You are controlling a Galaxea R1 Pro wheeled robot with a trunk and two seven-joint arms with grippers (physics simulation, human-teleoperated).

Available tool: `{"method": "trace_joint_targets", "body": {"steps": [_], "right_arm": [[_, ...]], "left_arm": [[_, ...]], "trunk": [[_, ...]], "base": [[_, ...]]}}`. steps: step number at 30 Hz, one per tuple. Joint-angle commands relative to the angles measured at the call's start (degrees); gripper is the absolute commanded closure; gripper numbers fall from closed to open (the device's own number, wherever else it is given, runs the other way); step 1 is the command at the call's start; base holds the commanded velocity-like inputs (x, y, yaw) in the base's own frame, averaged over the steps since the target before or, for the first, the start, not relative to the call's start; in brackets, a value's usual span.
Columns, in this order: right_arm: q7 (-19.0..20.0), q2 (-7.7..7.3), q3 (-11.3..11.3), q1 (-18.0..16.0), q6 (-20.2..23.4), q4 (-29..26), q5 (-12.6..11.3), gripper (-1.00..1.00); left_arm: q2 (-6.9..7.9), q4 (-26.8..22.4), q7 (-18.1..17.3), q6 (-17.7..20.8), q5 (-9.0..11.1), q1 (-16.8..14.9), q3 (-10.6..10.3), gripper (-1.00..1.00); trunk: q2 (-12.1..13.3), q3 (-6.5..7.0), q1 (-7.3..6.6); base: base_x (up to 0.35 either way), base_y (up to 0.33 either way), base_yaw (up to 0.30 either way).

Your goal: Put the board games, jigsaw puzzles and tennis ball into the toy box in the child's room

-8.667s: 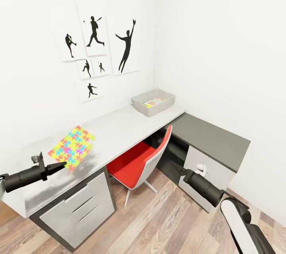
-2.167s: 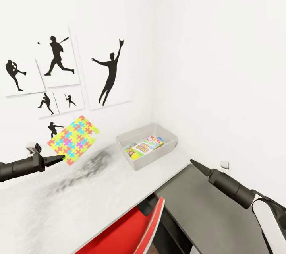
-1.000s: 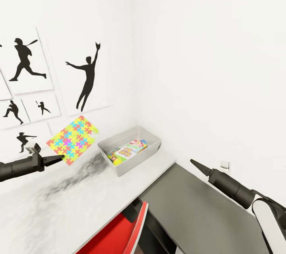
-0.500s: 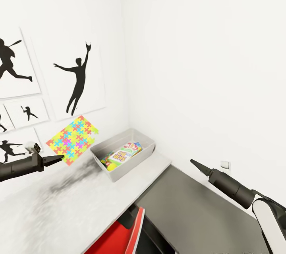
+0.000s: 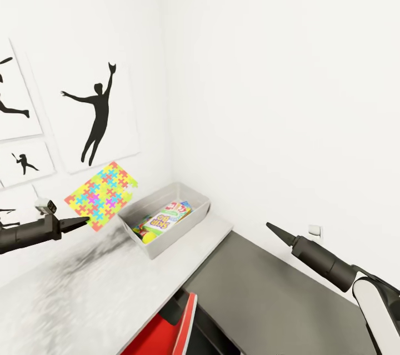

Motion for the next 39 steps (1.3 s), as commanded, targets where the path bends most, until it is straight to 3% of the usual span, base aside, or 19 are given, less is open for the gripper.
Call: {"method": "trace_joint_targets", "body": {"steps": [1,20,39], "right_arm": [[0.04,0.00,-0.05,-0.02,0.37,0.01,-0.24,-1.00],[0.04,0.00,-0.05,-0.02,0.37,0.01,-0.24,-1.00],[0.04,0.00,-0.12,-0.02,0.37,0.01,-0.24,-1.00]], "left_arm": [[0.01,0.03,-0.24,0.57,-0.04,-0.01,-0.01,1.00],[0.00,-0.01,-0.24,0.55,-0.04,-0.01,-0.02,1.00],[0.01,0.01,-0.24,0.57,-0.04,-0.01,-0.02,1.00]], "trunk": [[-0.04,-0.02,0.02],[-0.04,-0.02,0.02],[-0.04,-0.02,0.02]], "base": [[0.002,0.003,-0.003],[0.102,0.015,0.000],[0.011,0.000,0.000]]}}
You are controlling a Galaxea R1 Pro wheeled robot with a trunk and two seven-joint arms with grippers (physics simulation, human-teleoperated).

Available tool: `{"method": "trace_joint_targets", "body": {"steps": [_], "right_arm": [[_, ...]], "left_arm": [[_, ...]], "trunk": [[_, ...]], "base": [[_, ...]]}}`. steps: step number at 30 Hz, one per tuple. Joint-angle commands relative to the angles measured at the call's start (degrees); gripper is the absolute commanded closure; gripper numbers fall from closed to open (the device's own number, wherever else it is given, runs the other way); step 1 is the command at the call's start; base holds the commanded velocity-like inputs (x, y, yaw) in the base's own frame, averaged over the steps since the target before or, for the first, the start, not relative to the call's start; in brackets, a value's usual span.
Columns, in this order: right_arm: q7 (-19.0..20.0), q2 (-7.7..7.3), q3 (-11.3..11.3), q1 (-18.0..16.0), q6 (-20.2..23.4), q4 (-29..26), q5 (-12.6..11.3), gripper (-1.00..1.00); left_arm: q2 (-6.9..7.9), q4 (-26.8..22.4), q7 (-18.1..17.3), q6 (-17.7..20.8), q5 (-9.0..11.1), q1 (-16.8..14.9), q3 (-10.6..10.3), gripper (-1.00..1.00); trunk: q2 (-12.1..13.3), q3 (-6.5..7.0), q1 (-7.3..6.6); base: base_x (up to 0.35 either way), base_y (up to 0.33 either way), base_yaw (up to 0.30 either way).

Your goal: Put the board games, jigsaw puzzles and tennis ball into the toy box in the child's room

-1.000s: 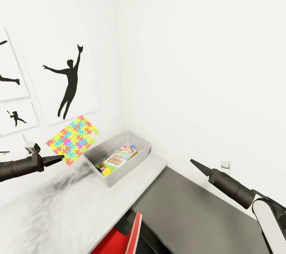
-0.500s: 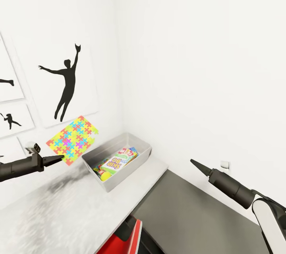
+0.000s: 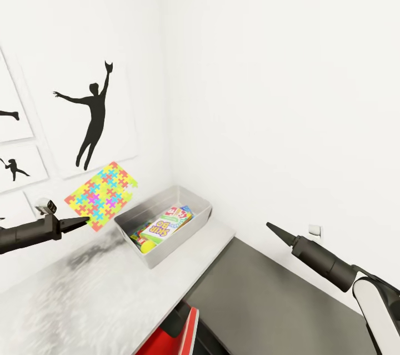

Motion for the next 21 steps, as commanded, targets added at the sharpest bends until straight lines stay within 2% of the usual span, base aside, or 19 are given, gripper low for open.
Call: {"method": "trace_joint_targets", "body": {"steps": [1,18,19,21], "right_arm": [[0.04,0.00,-0.09,-0.02,0.37,0.01,-0.24,-1.00],[0.01,-0.01,-0.30,-0.02,0.42,0.01,-0.33,-1.00],[-0.01,-0.01,-0.28,-0.02,0.44,0.01,-0.33,-1.00],[-0.09,0.00,-0.16,-0.02,0.42,0.01,-0.33,-1.00]], "left_arm": [[0.01,0.01,-0.24,0.57,-0.03,-0.01,0.00,1.00],[-0.57,0.17,-0.24,0.53,-0.26,-0.03,0.01,1.00],[-0.60,0.25,-0.24,0.56,-0.39,-0.06,-0.24,1.00],[-1.12,0.31,-0.24,0.84,-0.68,-0.29,-2.03,1.00]], "trunk": [[-0.04,-0.02,0.02],[-0.04,-0.25,0.02],[-0.04,-0.33,0.02],[-0.04,-0.51,0.02]], "base": [[0.000,0.000,0.000],[0.000,0.000,0.000],[0.000,0.000,0.000],[0.000,0.000,0.000]]}}
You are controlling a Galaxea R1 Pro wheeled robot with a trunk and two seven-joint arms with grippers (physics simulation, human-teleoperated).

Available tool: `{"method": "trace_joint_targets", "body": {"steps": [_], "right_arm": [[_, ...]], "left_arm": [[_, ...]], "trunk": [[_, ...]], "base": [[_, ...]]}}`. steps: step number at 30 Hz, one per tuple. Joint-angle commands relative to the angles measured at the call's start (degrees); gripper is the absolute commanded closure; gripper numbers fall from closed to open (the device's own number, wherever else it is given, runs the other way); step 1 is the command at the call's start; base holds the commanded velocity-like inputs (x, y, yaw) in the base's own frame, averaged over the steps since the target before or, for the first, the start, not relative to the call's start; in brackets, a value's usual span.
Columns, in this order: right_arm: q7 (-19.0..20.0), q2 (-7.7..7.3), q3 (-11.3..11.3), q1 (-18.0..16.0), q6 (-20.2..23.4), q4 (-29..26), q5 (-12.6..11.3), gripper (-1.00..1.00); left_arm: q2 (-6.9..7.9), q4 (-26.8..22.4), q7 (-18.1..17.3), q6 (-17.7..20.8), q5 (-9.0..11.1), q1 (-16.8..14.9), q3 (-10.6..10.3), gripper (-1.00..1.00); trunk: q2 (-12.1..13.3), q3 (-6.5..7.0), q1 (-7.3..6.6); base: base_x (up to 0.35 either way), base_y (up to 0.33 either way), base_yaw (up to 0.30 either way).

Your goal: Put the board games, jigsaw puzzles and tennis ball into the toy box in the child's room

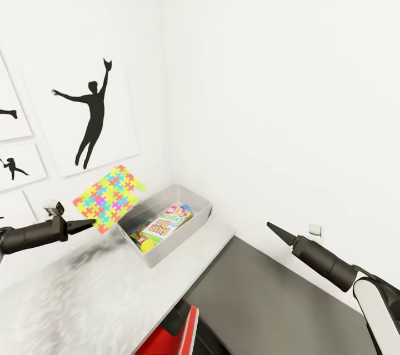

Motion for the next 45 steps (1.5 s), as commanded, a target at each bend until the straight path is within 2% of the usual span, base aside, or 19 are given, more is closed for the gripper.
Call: {"method": "trace_joint_targets", "body": {"steps": [1,4,5,6,8,12,15,19,25,29,34,45], "right_arm": [[0.03,0.00,-0.02,-0.02,0.36,0.01,-0.25,-1.00],[0.06,-0.02,-0.03,-0.02,0.38,0.01,-0.25,-1.00],[0.06,-0.02,-0.05,-0.02,0.37,0.01,-0.25,-1.00],[0.07,-0.02,-0.03,-0.02,0.36,0.01,-0.25,-1.00],[0.08,-0.01,-0.06,-0.02,0.37,0.01,-0.25,-1.00],[0.14,-0.07,-0.30,-0.02,0.41,0.01,-0.25,-1.00],[0.22,-0.08,-0.38,-0.02,0.42,0.01,-0.25,-1.00],[0.26,-0.09,-0.40,-0.02,0.42,0.01,-0.22,-1.00],[0.27,-0.09,-0.35,-0.02,0.42,0.01,-0.23,-1.00],[0.34,-0.17,-0.38,-0.02,0.42,0.01,-0.21,-1.00],[0.29,-0.11,-0.28,-0.02,0.42,0.01,-0.19,-1.00],[0.23,-0.09,-0.07,-0.02,0.42,0.01,-0.20,-1.00]], "left_arm": [[-0.63,-0.02,-0.24,0.69,-0.07,-0.13,-0.89,1.00],[-3.52,0.02,4.69,1.07,-0.51,-2.96,-2.35,1.00],[-5.38,0.40,8.96,1.28,-1.15,-5.64,-2.69,1.00],[-6.06,0.60,10.47,1.33,-1.37,-6.52,-2.79,1.00],[-8.50,1.91,15.85,1.59,-1.90,-9.38,-3.03,1.00],[-11.95,6.65,22.47,1.71,-2.38,-15.08,-3.25,1.00],[-14.29,10.33,29.19,1.49,-2.47,-18.30,-3.35,1.00],[-17.41,12.10,38.34,1.10,-2.45,-19.86,-3.36,1.00],[-20.75,12.55,44.66,-0.93,-2.52,-20.37,-3.37,1.00],[-21.66,13.14,46.99,-2.16,-2.53,-20.40,-3.37,1.00],[-21.85,17.36,48.08,-7.72,-2.62,-20.40,-3.43,1.00],[-21.80,18.64,48.14,-10.67,-2.80,-20.40,-3.62,1.00]], "trunk": [[-0.05,-0.12,0.02],[-0.05,-0.40,0.02],[-0.05,-0.49,0.02],[-0.05,-0.58,0.02],[-0.05,-0.77,0.02],[-0.05,-1.14,0.02],[-0.05,-1.43,0.02],[-0.05,-1.80,0.02],[-0.05,-2.36,0.02],[-0.05,-2.74,0.02],[-0.05,-3.21,0.02],[-0.05,-4.24,0.02]], "base": [[0.000,0.000,0.000],[0.000,0.000,0.000],[0.000,0.000,0.000],[0.000,0.000,0.000],[0.000,0.000,0.000],[0.000,0.000,0.000],[0.000,0.000,0.000],[0.000,0.000,0.000],[0.000,0.000,0.000],[0.000,0.000,0.000],[0.000,0.000,0.000],[0.000,0.000,0.000]]}}
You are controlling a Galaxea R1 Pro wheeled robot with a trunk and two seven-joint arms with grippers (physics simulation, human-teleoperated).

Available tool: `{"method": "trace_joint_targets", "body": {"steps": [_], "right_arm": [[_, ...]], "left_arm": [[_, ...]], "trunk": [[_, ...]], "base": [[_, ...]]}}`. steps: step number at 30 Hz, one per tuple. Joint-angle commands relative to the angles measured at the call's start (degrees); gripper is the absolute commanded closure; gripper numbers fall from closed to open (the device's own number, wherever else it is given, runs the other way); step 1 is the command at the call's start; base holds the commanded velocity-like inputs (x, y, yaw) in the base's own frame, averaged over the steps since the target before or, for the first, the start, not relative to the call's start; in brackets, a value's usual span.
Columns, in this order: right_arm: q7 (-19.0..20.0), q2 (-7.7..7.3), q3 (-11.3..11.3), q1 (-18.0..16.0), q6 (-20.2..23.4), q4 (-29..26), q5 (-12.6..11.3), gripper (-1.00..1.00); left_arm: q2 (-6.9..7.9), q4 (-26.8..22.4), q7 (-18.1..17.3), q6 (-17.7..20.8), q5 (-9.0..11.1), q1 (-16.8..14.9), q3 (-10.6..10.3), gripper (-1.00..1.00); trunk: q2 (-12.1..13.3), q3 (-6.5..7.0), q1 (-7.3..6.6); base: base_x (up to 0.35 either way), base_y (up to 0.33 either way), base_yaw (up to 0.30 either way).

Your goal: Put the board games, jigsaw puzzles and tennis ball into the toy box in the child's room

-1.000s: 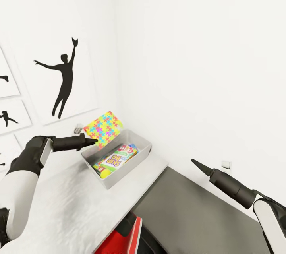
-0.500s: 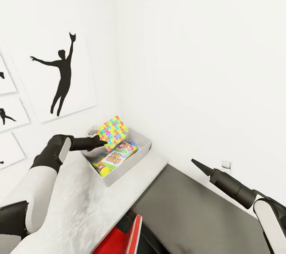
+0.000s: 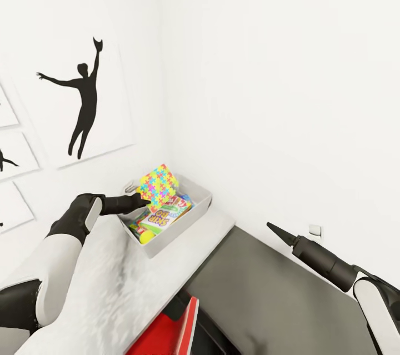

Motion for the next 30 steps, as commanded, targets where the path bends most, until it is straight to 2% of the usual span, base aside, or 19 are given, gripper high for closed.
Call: {"method": "trace_joint_targets", "body": {"steps": [1,14,22,30], "right_arm": [[0.03,0.00,-0.05,-0.06,0.38,-0.01,-0.23,-1.00],[0.08,0.00,-0.13,-0.06,0.38,-0.01,-0.24,-1.00],[0.33,-0.16,-0.28,-0.06,0.38,-0.01,-0.22,-1.00],[0.63,-0.18,-0.35,-0.06,0.38,-0.01,-0.20,-1.00]], "left_arm": [[-0.01,0.01,0.06,0.44,0.42,-0.06,0.14,1.00],[-0.16,0.01,-0.90,0.52,0.90,-0.06,0.39,1.00],[-2.68,0.07,-0.99,0.53,1.00,-0.06,0.37,1.00],[-3.17,0.10,-1.59,0.59,1.02,-0.06,0.38,1.00]], "trunk": [[-0.14,-0.23,0.03],[-0.14,-1.45,0.03],[-0.14,-2.20,0.03],[-0.14,-2.95,0.03]], "base": [[0.000,0.000,0.000],[0.000,0.000,0.000],[0.000,0.000,0.000],[0.000,0.000,0.000]]}}
